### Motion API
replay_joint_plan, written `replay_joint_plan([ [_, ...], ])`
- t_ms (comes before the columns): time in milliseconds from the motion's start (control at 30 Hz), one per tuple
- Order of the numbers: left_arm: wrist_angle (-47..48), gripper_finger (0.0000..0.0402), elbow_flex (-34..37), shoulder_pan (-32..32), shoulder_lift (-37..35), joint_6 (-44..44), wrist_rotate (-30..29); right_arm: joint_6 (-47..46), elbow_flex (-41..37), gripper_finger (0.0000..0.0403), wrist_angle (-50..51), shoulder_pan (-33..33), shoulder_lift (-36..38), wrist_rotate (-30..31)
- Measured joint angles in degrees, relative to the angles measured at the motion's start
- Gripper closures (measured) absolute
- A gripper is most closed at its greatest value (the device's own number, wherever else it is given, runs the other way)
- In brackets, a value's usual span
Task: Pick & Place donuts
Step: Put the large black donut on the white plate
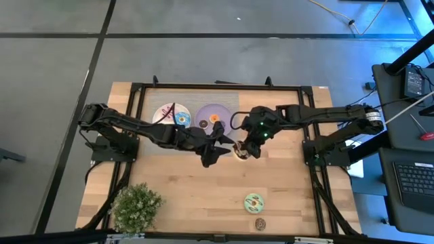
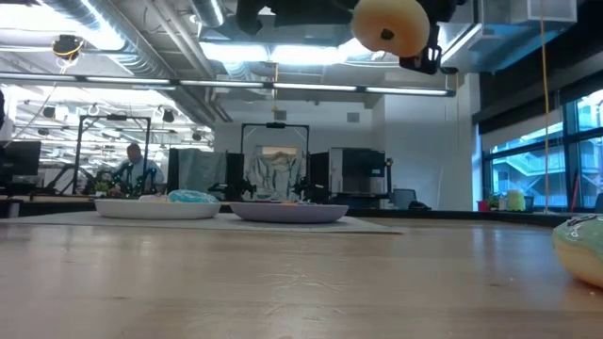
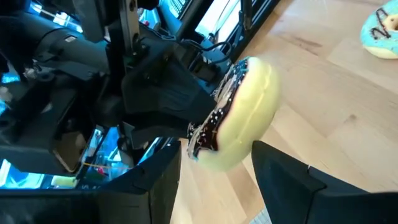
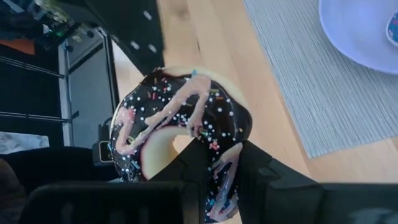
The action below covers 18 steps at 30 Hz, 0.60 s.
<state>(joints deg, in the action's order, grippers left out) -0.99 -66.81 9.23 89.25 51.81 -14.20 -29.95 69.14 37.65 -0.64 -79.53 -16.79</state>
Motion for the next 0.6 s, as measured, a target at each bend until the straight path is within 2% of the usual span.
replay_joint_plan([
  [267,0.02,0.0217,0.00,0.01,0.00,0.00,0.40,0.20,0.00,0.0343,-1.53,-0.39,0.00,0.06],
  [600,0.07,0.0291,0.00,0.00,0.00,-0.02,0.32,0.63,-0.02,0.0343,-2.97,-1.25,-0.04,-0.23],
])
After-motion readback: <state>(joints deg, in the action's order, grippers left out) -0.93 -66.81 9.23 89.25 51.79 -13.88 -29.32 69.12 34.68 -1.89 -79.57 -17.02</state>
